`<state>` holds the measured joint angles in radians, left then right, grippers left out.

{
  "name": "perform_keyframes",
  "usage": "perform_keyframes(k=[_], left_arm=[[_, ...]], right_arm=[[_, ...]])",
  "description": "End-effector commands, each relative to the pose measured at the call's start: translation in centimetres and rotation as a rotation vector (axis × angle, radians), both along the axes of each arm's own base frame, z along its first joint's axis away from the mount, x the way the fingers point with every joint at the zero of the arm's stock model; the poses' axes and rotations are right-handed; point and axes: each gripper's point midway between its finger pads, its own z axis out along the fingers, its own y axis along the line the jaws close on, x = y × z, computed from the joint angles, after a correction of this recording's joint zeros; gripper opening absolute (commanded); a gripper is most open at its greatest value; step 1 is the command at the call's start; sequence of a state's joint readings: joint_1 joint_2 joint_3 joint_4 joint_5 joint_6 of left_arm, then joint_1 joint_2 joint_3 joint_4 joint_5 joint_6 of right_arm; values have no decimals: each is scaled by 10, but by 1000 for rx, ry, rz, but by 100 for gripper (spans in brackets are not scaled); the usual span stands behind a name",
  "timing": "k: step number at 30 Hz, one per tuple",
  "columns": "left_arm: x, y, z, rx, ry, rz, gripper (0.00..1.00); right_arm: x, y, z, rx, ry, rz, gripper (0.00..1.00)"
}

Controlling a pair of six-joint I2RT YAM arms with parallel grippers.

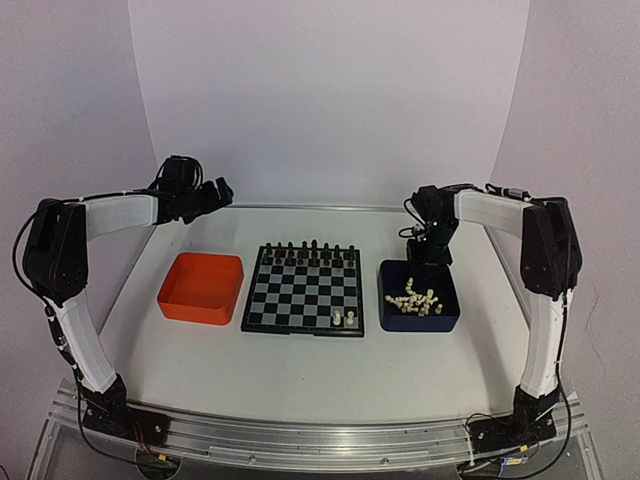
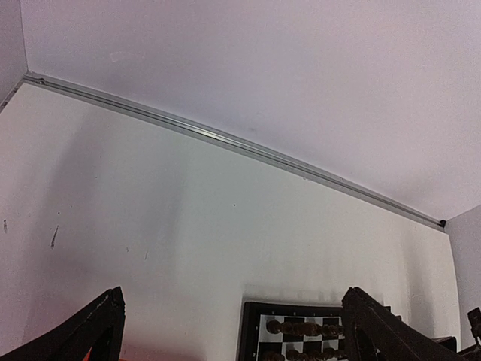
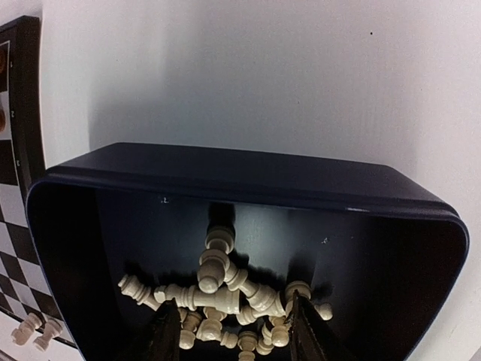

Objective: Set up the chess pieces on the board
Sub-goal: Pick up the chess piece from the storage box.

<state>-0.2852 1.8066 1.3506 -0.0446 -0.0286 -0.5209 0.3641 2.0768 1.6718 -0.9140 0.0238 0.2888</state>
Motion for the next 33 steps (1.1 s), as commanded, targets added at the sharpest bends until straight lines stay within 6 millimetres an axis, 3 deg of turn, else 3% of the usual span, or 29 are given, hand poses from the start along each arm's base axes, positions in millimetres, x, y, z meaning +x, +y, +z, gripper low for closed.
perform_keyframes(k=[1,16,20,33], left_arm=[[14,-4,22,-15,-68,-2,100],[15,-8,15,-25,-53,-21,100],[15,-8,12,-23,-48,-22,100],[13,-8,15,-20,-54,-25,100]], right_arm=[[14,7,5,25,-26,8,43],[13,21,-11,83,27,26,29],[14,19,-17,72,39,14,18],[14,13,-17,36,25,10,0]])
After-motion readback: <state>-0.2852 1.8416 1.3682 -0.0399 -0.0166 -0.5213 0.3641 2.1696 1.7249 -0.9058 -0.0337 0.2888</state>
